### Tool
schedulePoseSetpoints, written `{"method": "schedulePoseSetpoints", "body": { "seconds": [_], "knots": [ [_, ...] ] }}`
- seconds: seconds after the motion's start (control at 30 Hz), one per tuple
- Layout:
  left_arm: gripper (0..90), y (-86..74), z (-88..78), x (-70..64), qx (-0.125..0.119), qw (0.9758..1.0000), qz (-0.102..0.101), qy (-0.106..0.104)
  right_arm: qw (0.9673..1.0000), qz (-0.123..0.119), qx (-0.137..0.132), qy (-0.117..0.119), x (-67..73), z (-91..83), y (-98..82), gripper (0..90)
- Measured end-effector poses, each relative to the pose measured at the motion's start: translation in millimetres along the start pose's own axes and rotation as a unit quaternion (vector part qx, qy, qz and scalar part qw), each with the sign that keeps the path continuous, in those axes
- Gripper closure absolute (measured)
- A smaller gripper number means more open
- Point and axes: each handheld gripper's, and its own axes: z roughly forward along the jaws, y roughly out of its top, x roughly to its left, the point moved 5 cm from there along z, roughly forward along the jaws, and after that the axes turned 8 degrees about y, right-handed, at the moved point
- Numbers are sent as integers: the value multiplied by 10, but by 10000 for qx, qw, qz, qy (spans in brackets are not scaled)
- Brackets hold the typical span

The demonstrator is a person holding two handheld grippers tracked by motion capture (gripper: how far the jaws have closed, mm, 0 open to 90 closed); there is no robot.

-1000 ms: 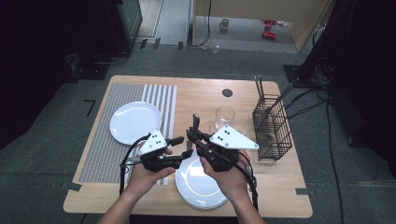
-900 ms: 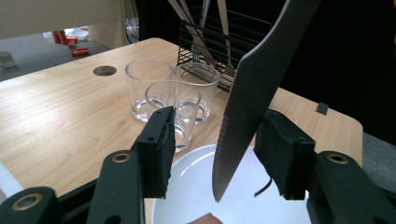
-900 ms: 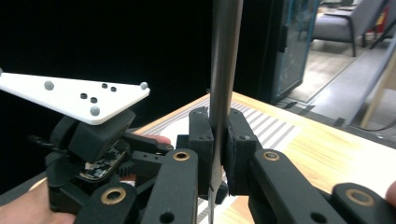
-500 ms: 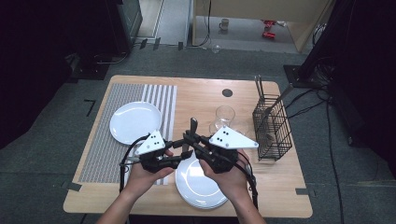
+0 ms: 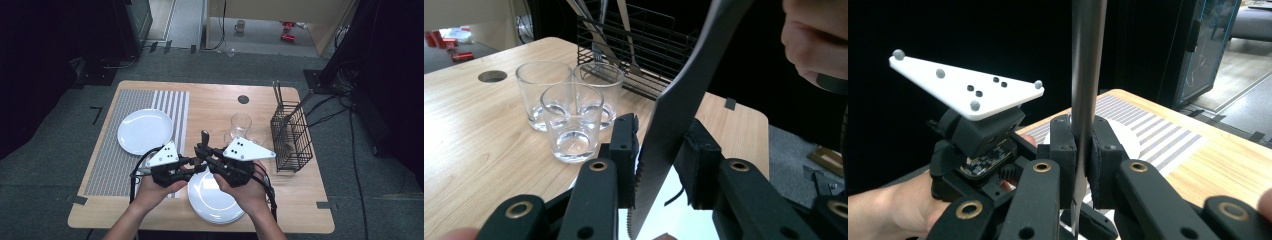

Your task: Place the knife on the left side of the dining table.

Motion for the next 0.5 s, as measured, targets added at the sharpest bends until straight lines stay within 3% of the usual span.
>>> {"method": "schedulePoseSetpoints", "body": {
  "seconds": [0.1,0.17,0.3,0.5],
  "knots": [
    [780,-18,18,-1,73,9999,73,51,10000,77,-22,-24,-32,8,-19,821],
    [865,-30,16,-5,52,9999,147,48,9999,113,-34,-70,-55,17,-30,800],
    [897,-29,25,-76,37,9991,421,47,9997,206,-76,-64,-73,19,-44,798],
    [900,1,-1,-67,-166,9986,439,254,9990,363,-199,-190,-67,6,-58,778]
  ]
}}
